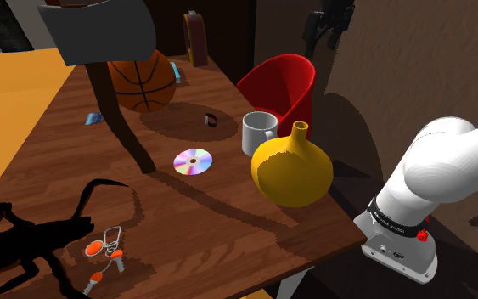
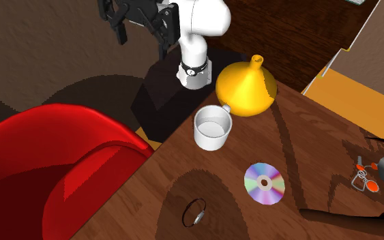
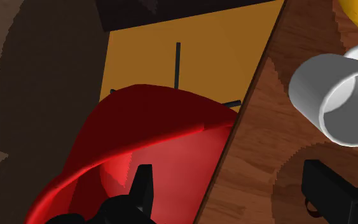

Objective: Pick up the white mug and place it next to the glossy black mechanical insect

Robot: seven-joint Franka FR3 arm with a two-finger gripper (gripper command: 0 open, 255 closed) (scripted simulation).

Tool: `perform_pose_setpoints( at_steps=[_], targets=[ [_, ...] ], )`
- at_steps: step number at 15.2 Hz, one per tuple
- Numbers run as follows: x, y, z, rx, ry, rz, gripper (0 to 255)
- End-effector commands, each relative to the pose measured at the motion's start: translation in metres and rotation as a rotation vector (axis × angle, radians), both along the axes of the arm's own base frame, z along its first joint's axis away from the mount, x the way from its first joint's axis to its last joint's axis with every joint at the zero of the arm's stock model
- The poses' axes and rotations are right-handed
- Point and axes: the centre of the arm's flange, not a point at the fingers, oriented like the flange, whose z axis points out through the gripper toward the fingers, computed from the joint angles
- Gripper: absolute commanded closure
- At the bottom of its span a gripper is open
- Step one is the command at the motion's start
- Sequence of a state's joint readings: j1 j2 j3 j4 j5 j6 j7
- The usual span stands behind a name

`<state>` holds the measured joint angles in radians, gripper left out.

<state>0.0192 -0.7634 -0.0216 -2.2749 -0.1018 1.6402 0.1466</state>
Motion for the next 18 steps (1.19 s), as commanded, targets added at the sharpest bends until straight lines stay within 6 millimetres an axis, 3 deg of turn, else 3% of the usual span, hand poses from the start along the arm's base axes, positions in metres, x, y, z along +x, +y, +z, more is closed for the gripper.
perform_pose_setpoints(
  at_steps=[1, 16, 18],
  targets=[
    [0.000, 0.000, 0.000, 0.000, 0.000, 0.000, 0],
    [0.051, 0.110, -0.143, 0.102, 0.043, 0.110, 0],
    [0.052, 0.111, -0.150, 0.102, 0.043, 0.111, 0]
  ],
)
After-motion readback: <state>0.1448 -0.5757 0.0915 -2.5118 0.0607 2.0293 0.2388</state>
